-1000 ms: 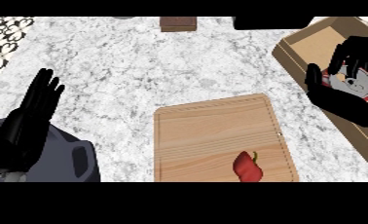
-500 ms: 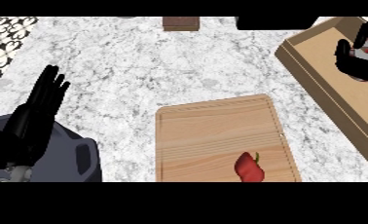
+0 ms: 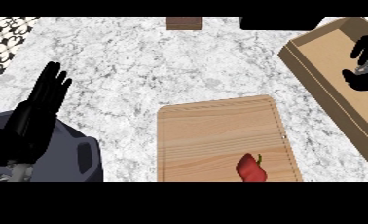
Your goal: Pick the can from the cutting board and place it in the cardboard box
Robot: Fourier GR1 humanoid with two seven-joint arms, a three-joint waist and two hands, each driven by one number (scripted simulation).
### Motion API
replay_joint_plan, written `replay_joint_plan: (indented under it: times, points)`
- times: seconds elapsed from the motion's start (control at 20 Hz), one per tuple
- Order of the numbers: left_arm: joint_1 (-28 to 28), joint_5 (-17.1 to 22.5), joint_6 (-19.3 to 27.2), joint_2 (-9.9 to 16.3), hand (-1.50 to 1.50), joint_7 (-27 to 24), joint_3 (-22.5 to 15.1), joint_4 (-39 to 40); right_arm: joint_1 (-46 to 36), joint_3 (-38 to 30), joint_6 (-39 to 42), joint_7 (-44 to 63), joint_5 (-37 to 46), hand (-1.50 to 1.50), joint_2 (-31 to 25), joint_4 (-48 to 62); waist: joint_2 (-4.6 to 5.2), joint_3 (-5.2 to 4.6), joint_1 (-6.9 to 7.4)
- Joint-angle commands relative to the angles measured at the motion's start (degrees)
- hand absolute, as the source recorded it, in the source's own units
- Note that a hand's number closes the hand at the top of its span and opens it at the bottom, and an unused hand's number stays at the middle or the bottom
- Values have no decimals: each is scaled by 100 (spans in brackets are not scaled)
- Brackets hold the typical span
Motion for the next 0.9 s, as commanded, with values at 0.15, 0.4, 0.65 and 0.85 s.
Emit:
replay_joint_plan:
  times: [0.15,0.4,0.65,0.85]
  points:
    - [-493,18,120,-419,0,64,-45,442,-809,-362,-471,-1165,-194,-150,354,1949,66,-117,-5]
    - [-300,95,130,-463,0,-135,-150,457,-971,-1060,-1686,-2059,-713,-150,605,1638,57,-111,-119]
    - [-158,239,19,-350,0,-197,-78,573,-1072,-1796,-1584,-2665,-1757,-150,923,1854,15,-124,-176]
    - [-85,112,394,-353,0,-65,-270,122,-1492,-2434,-847,-2171,-2717,-150,983,2026,-29,-123,-178]
